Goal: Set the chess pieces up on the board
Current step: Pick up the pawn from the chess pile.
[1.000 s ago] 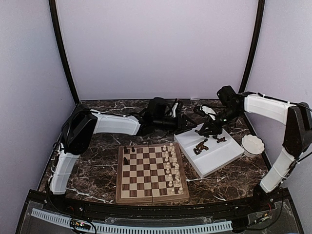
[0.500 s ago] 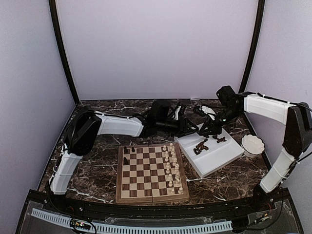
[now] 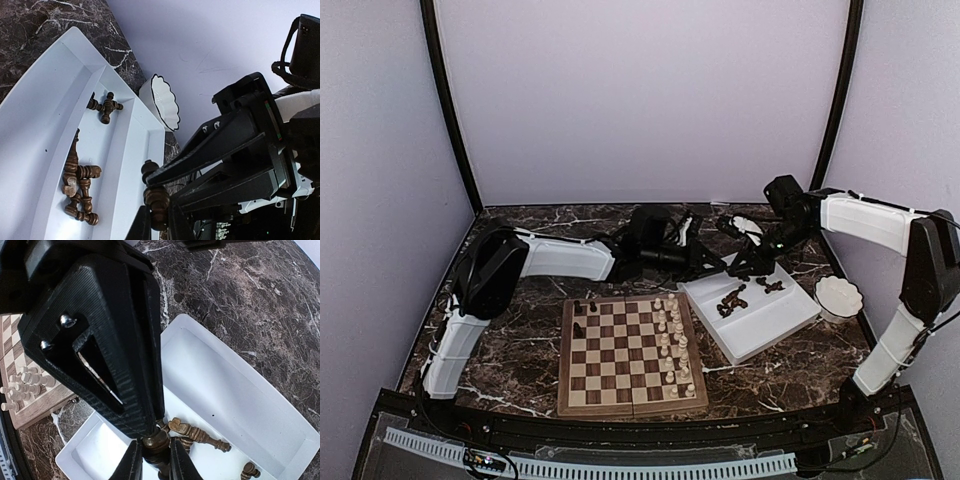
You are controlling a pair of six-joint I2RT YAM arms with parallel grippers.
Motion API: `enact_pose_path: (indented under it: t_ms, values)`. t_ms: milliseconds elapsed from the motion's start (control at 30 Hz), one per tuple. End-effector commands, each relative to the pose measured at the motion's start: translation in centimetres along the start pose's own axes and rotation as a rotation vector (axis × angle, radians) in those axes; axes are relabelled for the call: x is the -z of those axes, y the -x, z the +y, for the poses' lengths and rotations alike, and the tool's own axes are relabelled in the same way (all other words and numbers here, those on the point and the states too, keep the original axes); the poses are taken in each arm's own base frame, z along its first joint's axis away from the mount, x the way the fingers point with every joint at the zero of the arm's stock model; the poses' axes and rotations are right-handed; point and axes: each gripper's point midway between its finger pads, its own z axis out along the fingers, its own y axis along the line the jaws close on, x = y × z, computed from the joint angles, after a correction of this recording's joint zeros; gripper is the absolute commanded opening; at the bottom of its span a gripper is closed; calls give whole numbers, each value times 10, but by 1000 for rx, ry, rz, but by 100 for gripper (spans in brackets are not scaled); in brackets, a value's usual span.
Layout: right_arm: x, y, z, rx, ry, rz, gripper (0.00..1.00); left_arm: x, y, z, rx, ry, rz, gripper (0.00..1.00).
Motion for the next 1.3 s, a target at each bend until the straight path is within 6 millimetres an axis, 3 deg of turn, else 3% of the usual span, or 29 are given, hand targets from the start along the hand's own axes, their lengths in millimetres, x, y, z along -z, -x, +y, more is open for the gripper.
enact_pose_path:
  t_ms: [0,133,233,333,467,800,1067,1200,1267]
  values:
    - [3,4,-2,24,-31,-10,20,-3,3,-17,-28,-65,0,6]
    - [2,-14,4,55,-22,46,39,-3,2,-18,-29,-79,6,2]
    - [2,-23,0,87,-51,80,48,-4,1,-19,-32,-85,7,1]
    - [2,-24,-3,104,-72,81,50,-4,1,-21,-32,-92,8,1]
    - [1,-22,-5,110,-70,78,44,-4,0,-20,-29,-94,13,0]
    - [-2,-37,-8,98,-57,110,8,1,6,-23,-53,-82,7,0]
    - [9,-55,-27,-37,-60,27,6,28,20,-29,-163,25,-11,0]
    - [8,-54,-36,-94,-90,-25,7,56,11,-31,-248,139,20,0]
    - [8,-53,-38,-108,-110,-48,7,80,-5,-25,-277,237,72,0]
